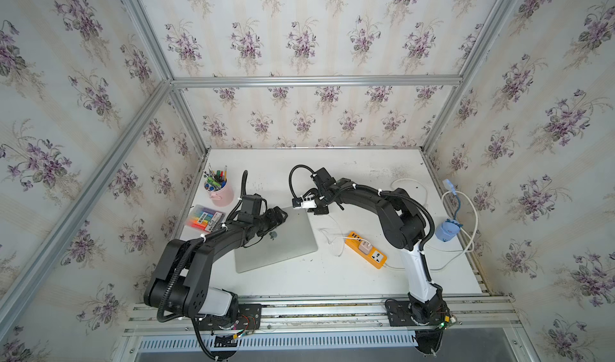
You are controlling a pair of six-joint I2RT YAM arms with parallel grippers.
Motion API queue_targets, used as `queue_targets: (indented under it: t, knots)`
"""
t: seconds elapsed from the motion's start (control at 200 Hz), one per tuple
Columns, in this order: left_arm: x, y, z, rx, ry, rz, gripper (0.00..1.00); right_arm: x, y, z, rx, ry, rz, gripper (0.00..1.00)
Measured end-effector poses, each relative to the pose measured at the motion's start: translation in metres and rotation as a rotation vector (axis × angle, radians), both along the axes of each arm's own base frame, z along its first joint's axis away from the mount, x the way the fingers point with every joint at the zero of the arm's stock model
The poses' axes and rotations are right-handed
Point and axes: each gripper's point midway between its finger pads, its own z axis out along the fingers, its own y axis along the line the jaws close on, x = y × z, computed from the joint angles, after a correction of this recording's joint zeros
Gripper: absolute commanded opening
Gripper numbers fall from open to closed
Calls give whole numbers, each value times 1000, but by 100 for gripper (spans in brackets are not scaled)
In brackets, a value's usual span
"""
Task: Unplug the laptop charger
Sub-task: Remove the charging cable from the laptop.
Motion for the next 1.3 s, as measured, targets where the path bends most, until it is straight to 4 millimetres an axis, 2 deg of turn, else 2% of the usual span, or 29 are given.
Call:
queue_targets:
  t: [0.23, 0.4, 0.624, 1.089, 1.299]
  knots:
    - [3, 0, 0, -10, -9, 4, 82, -3, 1, -3, -9, 14, 15, 20]
    - [3, 0, 0, -10, -10, 4, 82, -4, 0, -3, -12, 23, 24, 11]
    - [3, 0, 1, -12, -11, 3, 82, -5, 1, -3, -24, 29, 34, 7]
    - [5, 0, 0, -16, -14, 5, 82, -2, -4, -2, -28, 15, 35, 0]
    - [7, 0, -1, -17, -19, 6, 82, 9, -19, 8, -40, -9, -4, 0]
